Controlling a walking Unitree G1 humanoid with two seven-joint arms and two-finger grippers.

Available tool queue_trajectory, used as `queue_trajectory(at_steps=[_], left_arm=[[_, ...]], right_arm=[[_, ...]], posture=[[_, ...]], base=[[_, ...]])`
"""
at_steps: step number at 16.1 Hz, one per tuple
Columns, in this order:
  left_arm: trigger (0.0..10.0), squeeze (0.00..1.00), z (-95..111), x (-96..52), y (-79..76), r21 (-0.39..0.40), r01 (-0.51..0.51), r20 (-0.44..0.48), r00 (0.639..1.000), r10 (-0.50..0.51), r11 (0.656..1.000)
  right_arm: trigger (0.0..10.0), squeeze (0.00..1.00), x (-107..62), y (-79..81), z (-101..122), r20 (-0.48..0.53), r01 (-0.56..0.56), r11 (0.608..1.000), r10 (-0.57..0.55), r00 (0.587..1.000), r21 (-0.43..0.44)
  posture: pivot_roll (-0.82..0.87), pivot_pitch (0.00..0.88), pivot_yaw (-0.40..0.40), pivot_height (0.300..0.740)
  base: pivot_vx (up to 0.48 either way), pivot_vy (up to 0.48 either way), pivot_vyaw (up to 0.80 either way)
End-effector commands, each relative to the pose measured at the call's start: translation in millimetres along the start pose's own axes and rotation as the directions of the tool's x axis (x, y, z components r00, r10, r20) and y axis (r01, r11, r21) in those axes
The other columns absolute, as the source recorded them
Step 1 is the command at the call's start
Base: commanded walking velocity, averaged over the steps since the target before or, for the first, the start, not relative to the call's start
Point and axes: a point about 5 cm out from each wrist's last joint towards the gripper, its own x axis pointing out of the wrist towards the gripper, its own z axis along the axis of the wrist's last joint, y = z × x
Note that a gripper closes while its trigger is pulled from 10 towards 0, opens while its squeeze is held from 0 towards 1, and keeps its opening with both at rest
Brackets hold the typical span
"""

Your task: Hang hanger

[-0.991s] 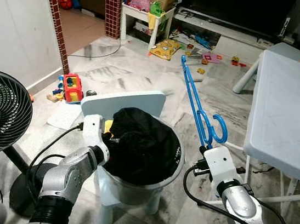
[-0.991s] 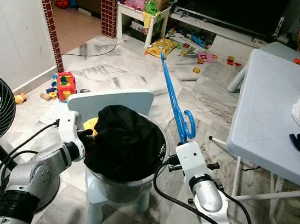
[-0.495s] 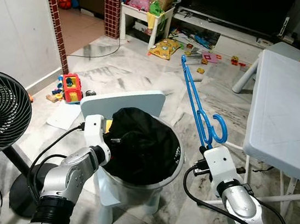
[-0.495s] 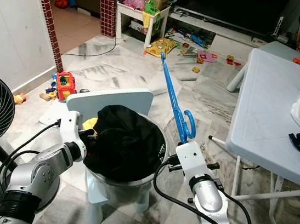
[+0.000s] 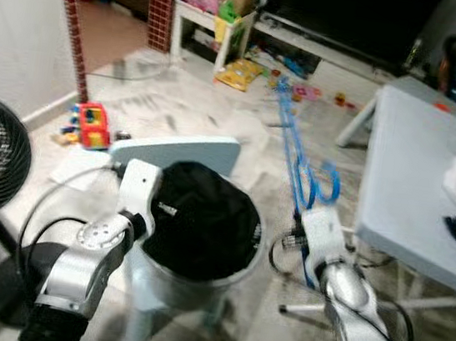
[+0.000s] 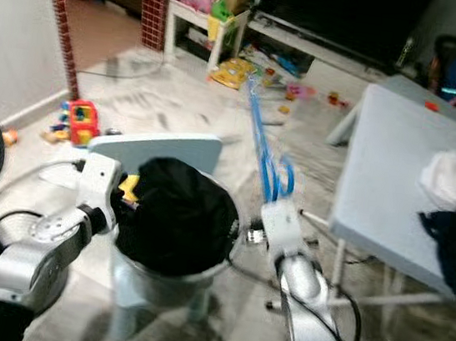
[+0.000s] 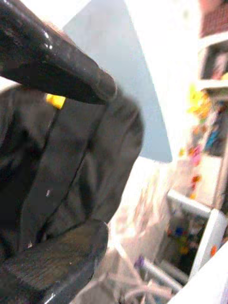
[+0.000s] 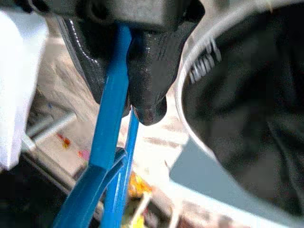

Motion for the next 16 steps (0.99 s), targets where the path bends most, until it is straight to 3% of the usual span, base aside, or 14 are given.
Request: queue_trajectory(at_steps=[1, 8, 16], left_arm=[[10.0, 0.00, 4, 0.8, -9.9, 0.028, 0.020, 0.024, 0.999, -0.021, 0.999], [10.0, 0.00, 3, 9.4, -26.7, 0.007, 0.038, 0.036, 0.999, -0.038, 0.999], [10.0, 0.00, 3, 16.6, -32.2, -0.016, 0.040, 0.048, 0.998, -0.039, 0.999]], right_arm=[[10.0, 0.00, -1.6, -7.3, -5, -0.017, 0.034, 0.999, -0.033, 0.999, 0.015], [10.0, 0.00, -6.2, -18.9, -8, -0.011, 0.066, 0.998, -0.066, 0.998, 0.007], [10.0, 0.00, -8.8, -26.4, -8, -0.010, 0.085, 0.996, -0.085, 0.996, 0.000]], posture=[[0.19, 0.000, -0.139, 0.740], [0.14, 0.000, -0.123, 0.740], [0.12, 0.000, -0.117, 0.740]], base=[[0.000, 0.000, 0.00], [0.000, -0.190, 0.00], [0.000, -0.386, 0.00]])
